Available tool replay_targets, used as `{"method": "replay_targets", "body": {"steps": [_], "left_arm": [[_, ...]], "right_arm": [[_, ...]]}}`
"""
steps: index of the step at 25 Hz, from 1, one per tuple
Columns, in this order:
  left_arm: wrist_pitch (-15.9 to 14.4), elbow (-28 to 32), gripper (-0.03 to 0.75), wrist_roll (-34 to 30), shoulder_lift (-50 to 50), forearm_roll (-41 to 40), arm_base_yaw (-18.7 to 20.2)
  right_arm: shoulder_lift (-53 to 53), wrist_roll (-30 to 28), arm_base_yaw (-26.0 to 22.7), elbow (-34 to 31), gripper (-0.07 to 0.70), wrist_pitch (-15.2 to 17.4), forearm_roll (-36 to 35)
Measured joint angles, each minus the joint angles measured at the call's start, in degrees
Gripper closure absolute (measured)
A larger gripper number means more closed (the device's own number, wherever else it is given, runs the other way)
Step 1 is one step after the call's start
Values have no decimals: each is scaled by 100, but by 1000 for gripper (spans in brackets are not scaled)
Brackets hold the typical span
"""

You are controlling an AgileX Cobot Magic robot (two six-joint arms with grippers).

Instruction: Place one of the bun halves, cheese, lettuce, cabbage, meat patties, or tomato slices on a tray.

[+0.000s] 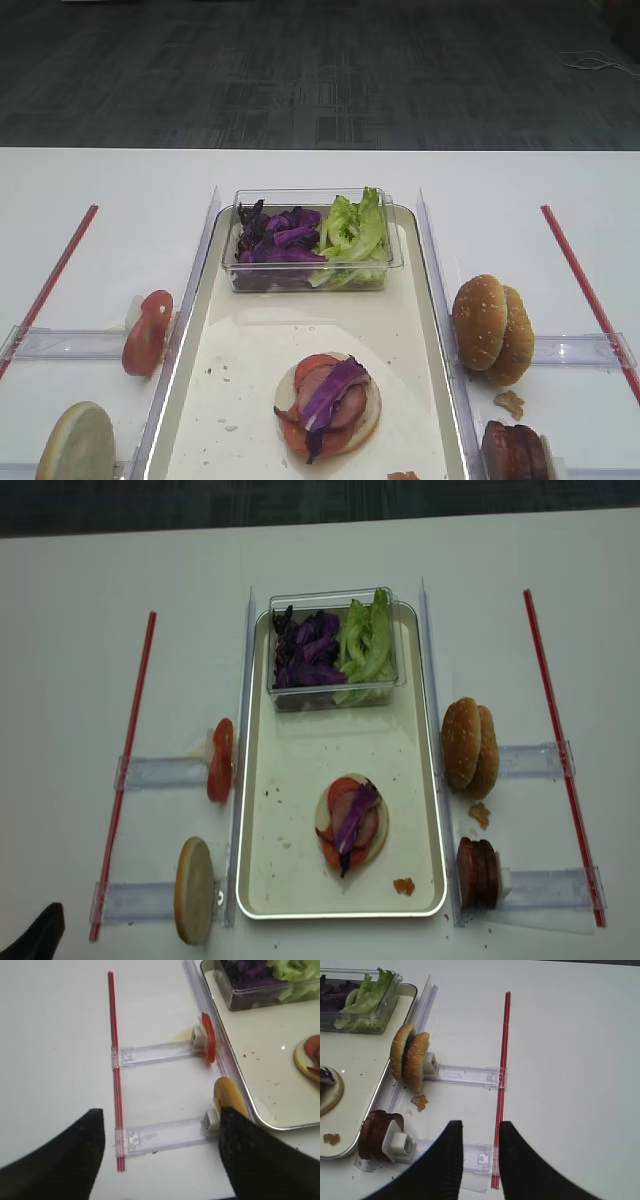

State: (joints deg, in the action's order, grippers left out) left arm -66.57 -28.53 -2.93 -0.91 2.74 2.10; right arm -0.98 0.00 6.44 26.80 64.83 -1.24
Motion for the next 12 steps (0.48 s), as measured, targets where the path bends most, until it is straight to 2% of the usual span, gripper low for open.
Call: {"method": "replay_targets", "body": {"steps": [12], "left_arm": [[-85,39,263,-3,180,8,0]], "right_arm": [[0,0,0,0,415,0,0]]}}
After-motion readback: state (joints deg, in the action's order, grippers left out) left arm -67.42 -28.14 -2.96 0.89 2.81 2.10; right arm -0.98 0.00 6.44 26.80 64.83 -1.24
